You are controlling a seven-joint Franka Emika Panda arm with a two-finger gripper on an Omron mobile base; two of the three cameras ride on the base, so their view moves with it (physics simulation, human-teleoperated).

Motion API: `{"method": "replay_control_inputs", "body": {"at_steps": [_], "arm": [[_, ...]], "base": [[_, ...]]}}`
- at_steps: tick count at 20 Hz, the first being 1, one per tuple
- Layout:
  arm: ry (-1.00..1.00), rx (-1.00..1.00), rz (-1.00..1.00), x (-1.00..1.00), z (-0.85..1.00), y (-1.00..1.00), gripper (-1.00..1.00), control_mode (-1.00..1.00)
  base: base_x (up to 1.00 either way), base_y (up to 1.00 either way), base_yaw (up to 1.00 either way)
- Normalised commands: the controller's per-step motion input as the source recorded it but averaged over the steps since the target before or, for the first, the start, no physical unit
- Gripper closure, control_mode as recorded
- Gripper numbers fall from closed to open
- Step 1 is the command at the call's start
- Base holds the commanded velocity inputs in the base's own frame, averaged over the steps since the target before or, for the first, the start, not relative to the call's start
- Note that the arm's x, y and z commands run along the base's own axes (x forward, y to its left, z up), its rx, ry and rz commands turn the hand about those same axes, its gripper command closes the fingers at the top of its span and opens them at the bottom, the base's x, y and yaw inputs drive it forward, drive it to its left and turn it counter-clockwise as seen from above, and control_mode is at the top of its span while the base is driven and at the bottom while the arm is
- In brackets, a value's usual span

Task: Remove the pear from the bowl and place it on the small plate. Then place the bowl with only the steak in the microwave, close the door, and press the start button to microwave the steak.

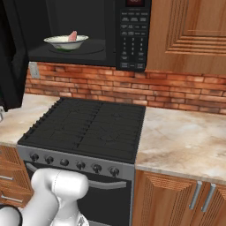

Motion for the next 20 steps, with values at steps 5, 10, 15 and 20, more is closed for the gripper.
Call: {"method": "replay_control_inputs", "body": {"at_steps": [5, 10, 15, 20], "arm": [[0.03, 0.29, 0.2, 0.46, 0.21, -0.88, -1.0, -1.0], [0.02, 0.3, 0.28, 0.47, 0.21, -0.7, -1.0, -1.0], [0.04, 0.25, 0.31, 0.64, 0.09, -0.41, -1.0, -1.0], [0.1, 0.14, 0.23, 0.8, 0.0, 0.0, -1.0, -1.0]], "base": [[0.0, 0.0, 0.0], [0.0, 0.0, 0.0], [0.0, 0.0, 0.0], [0.0, 0.0, 0.0]]}}
